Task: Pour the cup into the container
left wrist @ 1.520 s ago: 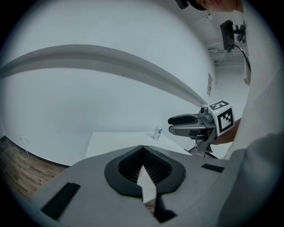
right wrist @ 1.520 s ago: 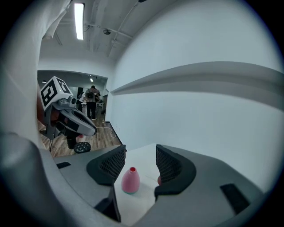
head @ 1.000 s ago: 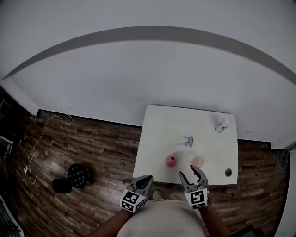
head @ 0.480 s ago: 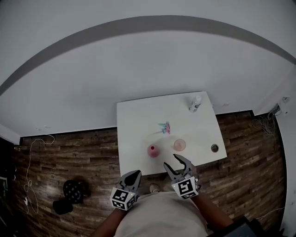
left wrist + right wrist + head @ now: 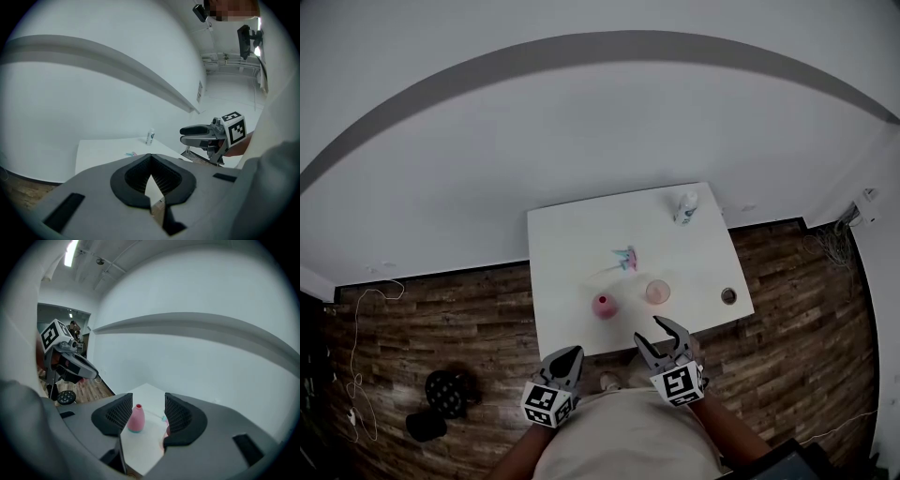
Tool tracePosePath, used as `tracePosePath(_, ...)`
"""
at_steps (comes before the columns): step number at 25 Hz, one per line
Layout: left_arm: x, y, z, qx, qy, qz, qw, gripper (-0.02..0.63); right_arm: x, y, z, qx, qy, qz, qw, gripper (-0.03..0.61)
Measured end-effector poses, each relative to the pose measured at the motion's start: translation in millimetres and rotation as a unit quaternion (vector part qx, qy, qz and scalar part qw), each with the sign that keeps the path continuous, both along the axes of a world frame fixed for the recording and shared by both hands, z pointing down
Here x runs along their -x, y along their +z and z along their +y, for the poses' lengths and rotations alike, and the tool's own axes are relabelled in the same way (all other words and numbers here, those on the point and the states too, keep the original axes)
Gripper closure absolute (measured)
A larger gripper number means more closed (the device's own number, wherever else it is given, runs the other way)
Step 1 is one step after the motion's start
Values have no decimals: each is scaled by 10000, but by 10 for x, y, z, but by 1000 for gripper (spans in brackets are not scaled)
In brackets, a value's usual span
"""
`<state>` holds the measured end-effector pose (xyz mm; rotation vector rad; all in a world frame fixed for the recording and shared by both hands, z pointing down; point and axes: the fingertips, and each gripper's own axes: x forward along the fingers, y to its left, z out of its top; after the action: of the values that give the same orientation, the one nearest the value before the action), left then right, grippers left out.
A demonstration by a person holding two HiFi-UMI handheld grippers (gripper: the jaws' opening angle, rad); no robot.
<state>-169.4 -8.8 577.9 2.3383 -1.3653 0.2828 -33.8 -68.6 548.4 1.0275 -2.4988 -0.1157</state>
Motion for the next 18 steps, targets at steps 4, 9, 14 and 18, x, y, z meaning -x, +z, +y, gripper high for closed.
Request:
tracePosePath(4, -20, 11, -12, 4, 44, 60, 10000, 603, -42, -38, -11, -42, 75, 29, 10000, 357)
tracePosePath(9, -59, 2, -3, -5, 191, 82, 9998, 603, -96, -61, 53, -37, 211, 6, 9998, 357)
tracePosePath(14, -91, 30, -18, 9, 318, 55, 9995, 603, -150, -27, 75, -14, 334, -13, 9994, 357)
tracePosePath(18, -89, 25, -47, 0, 351, -22, 9994, 603, -191, -2, 75, 10, 403, -77, 9992, 356)
